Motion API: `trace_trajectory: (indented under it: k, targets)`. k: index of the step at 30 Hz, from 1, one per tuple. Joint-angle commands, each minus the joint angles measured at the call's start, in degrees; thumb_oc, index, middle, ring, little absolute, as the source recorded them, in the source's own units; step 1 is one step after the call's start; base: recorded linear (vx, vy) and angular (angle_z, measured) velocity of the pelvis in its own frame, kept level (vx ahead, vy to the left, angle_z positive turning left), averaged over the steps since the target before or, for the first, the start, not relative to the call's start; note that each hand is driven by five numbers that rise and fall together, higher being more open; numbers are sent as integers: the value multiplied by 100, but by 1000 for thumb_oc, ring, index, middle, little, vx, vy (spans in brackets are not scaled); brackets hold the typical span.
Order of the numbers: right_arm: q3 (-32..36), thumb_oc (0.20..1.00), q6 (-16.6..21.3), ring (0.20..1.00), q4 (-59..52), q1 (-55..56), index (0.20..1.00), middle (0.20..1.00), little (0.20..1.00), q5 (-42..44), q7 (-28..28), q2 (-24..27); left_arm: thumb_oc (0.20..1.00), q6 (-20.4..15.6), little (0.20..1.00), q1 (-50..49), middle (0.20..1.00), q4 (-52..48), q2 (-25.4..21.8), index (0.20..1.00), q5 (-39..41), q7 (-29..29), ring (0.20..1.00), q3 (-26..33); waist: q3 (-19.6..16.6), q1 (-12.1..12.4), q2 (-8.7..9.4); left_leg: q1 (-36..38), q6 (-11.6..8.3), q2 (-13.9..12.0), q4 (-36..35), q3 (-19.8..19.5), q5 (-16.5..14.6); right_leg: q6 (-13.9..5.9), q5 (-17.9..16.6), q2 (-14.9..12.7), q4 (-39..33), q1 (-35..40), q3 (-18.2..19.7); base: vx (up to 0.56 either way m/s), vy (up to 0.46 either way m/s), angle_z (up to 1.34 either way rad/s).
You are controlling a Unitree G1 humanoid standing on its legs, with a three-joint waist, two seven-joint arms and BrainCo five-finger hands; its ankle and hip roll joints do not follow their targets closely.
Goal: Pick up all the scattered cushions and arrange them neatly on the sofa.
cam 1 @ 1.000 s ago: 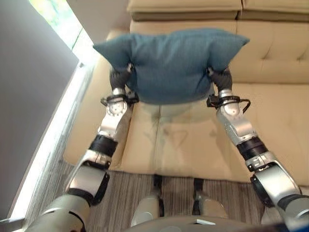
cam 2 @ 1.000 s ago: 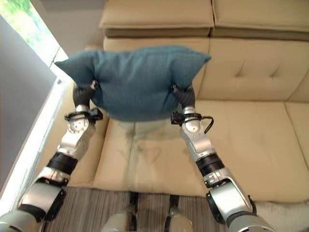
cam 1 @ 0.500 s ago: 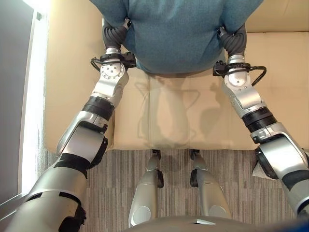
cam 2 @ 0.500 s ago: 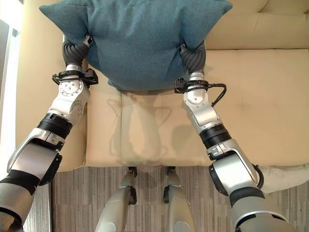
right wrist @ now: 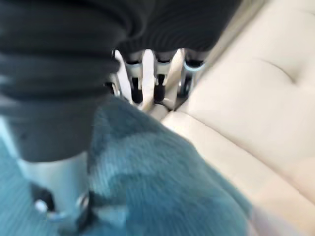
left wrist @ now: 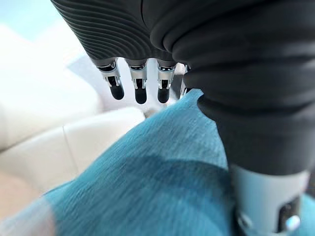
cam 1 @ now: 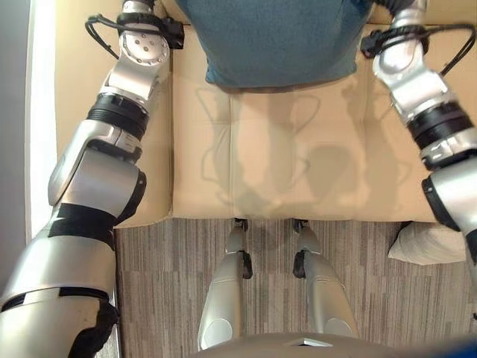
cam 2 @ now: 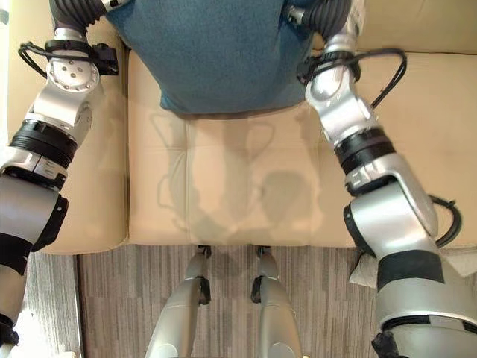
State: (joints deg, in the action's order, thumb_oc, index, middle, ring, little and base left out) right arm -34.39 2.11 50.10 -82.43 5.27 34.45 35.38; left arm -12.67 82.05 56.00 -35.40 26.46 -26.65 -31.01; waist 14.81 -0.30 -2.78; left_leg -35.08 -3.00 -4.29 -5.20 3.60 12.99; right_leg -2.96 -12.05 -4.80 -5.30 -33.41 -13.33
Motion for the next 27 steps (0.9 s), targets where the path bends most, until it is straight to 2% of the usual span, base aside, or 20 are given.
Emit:
trace_trajectory:
  k: [1, 10, 21, 27]
  targets:
    - [-91, 1000, 182, 1000, 216, -479, 1000, 1000, 1000, -95, 219, -61, 1000, -410, 1000, 408, 1000, 18, -74, 1000, 222, -64, 1000, -142, -593, 164, 258, 299, -485, 137, 20, -103, -439, -761, 286, -424, 30, 353, -91, 8, -30, 15]
    - [-175, 1000, 95, 1000, 306, -198, 1000, 1000, 1000, 57, 85, 341, 1000, -353, 1000, 299, 1000, 50, -654, 1000, 247, 20, 1000, -207, -702, 176, 299, 457, -494, 110, 20, -97, -470, -751, 318, -384, 30, 516, -95, -3, -12, 5]
    - [-371, 1000, 159, 1000, 255, -72, 1000, 1000, 1000, -9, -91, 385, 1000, -350, 1000, 101, 1000, -61, -759, 1000, 27, 49, 1000, -365, -735, 189, 240, 379, -480, 67, 20, -53, -407, -739, 261, -404, 30, 384, -107, -19, -1, -1]
    - [-667, 1000, -241, 1000, 393, -114, 1000, 1000, 1000, -1153, 125, 442, 1000, -541, 1000, -529, 1000, -847, -656, 1000, -308, -311, 1000, 19, -711, 263, 254, 377, -476, 77, 20, -88, -403, -719, 275, -406, 30, 378, -131, 0, 0, 0]
